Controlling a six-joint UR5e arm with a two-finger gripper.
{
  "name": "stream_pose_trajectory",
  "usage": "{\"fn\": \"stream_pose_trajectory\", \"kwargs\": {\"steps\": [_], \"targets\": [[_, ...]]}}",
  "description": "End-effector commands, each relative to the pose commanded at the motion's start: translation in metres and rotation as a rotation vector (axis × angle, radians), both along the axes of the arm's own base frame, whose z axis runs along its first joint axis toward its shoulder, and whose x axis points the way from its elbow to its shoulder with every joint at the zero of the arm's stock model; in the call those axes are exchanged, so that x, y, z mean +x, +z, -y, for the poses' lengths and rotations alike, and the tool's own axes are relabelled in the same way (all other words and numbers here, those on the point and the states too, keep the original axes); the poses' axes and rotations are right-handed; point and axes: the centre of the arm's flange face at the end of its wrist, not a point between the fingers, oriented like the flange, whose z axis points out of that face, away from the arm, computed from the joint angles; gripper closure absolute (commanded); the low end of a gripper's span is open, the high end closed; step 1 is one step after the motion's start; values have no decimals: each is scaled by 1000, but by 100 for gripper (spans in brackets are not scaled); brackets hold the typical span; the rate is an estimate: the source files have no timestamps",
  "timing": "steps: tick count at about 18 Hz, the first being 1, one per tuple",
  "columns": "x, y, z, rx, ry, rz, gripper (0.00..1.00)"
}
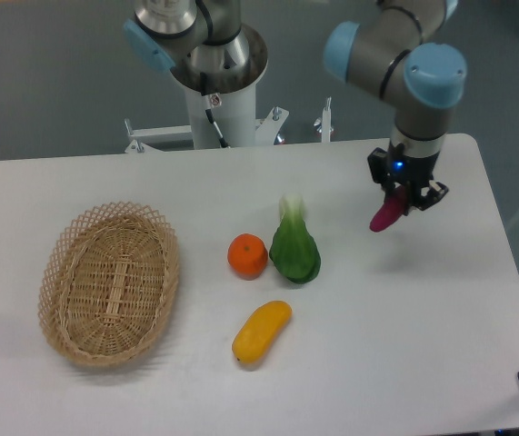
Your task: Pick up the sweet potato from the table
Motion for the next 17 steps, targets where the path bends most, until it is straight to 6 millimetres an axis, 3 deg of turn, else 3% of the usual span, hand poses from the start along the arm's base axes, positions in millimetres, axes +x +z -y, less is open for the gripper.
{"fn": "stream_pose_trajectory", "kwargs": {"steps": [8,11,17], "targets": [[-39,5,-33,20,-28,-37,90],[-40,2,-47,13,-43,-41,90],[-43,0,-52,7,-45,-32,90]]}}
